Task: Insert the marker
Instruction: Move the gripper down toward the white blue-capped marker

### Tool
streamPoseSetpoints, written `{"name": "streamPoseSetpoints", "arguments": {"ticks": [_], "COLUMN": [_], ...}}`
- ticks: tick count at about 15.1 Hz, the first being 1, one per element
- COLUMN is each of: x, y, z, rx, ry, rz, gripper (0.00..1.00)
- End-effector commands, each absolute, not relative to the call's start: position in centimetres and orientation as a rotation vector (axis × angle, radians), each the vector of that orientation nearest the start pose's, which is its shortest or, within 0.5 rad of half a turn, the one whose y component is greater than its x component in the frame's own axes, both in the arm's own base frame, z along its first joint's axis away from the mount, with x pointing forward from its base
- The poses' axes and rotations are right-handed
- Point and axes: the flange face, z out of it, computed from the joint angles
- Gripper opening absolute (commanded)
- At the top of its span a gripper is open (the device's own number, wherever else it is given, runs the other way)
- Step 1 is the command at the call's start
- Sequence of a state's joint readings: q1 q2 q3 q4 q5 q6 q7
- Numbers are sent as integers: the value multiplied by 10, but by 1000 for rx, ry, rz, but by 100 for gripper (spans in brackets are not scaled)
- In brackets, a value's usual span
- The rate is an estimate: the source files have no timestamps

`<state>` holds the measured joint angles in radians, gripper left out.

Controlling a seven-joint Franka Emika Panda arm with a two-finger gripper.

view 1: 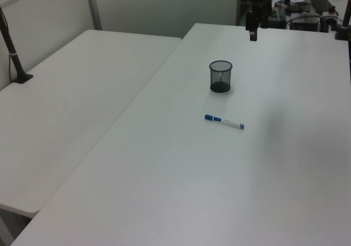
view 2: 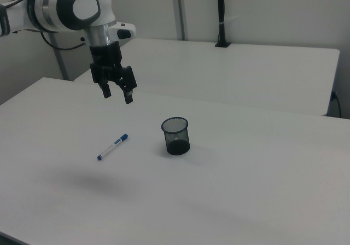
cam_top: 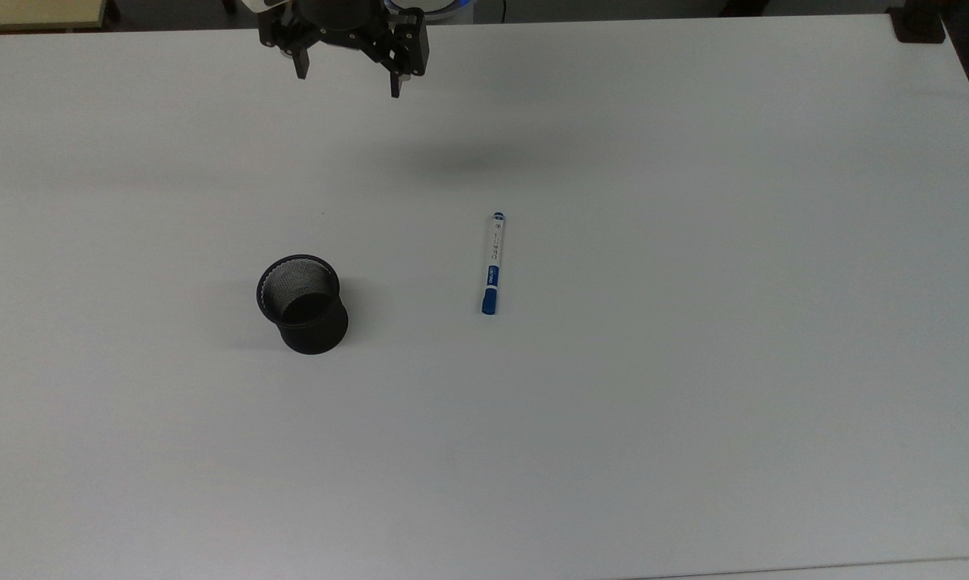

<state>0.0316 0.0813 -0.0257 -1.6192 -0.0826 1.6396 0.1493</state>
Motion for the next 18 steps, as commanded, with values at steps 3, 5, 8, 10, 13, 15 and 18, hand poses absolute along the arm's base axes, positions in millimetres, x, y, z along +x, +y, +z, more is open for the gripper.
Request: {"name": "streamPoseSetpoints", "arguments": {"ticks": [3, 5, 8, 10, 13, 15, 18], "x": [578, 579, 579, 582, 584, 584, 585], "y": [-8, -8, -7, -7, -5, -5, -4], "z": [555, 554, 554, 557, 554, 555, 552], "rx": [-3205, -3205, -3202, -3198, -3172, -3172, -3174], "ry": [184, 186, 186, 190, 195, 195, 165], "rz": [119, 119, 119, 105, 114, 111, 119], "gripper": [100, 100, 100, 100, 100, 100, 100]}}
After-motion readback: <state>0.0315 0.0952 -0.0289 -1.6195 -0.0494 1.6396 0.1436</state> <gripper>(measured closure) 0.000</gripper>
